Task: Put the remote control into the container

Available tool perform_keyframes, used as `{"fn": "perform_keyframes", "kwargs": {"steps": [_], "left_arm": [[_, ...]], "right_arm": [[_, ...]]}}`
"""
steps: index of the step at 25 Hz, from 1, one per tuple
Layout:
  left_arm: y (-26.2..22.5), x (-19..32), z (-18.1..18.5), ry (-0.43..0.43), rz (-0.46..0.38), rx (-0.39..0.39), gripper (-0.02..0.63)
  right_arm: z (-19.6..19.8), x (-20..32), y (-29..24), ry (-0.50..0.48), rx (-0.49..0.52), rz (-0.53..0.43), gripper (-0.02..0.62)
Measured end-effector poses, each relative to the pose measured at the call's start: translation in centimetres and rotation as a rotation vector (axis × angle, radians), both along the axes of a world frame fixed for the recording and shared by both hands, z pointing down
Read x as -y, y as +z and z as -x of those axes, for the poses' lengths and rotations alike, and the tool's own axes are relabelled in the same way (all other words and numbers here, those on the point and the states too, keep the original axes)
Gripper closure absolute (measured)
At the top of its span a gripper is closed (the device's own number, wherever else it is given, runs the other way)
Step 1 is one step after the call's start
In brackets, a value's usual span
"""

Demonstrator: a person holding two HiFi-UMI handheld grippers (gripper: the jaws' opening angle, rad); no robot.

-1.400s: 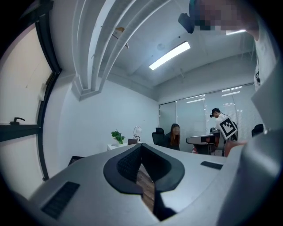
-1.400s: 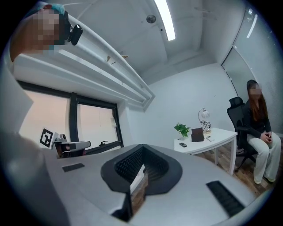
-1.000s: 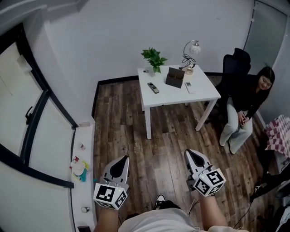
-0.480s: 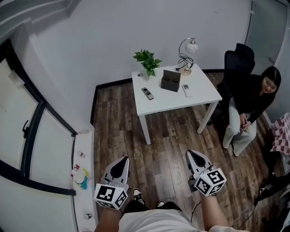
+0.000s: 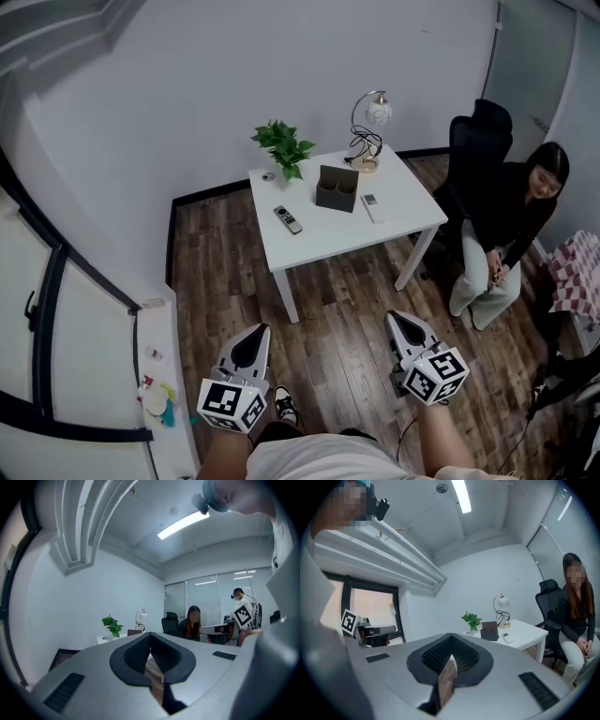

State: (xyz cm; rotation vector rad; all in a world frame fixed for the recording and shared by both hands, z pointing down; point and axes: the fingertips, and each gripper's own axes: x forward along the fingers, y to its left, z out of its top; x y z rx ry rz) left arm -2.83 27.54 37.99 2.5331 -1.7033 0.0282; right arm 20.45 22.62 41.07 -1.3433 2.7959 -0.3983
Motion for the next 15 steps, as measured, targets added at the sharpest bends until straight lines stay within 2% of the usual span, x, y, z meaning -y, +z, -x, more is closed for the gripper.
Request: {"fn": "perform_keyframes", "kwargs": {"steps": [5,11,15], "left_arm": [[-0.5,5.1,3.9,0.036,-0.004,0.018,0.598],[0.2,11.1,10.0,0.053,0.005,0.005,0.598],[0.6,14.4,13.3,0.065,0.011,-0.016,0.598]], "right_arm": [[4.5,4.9,-0.9,0.015,-0.027,0.002,0.584],[10.9,10.7,-1.2,0.022,-0.061,0.001,0.584],[13.8,13.7,-1.4,0.046,-0.068,-0.003,0.584]]}}
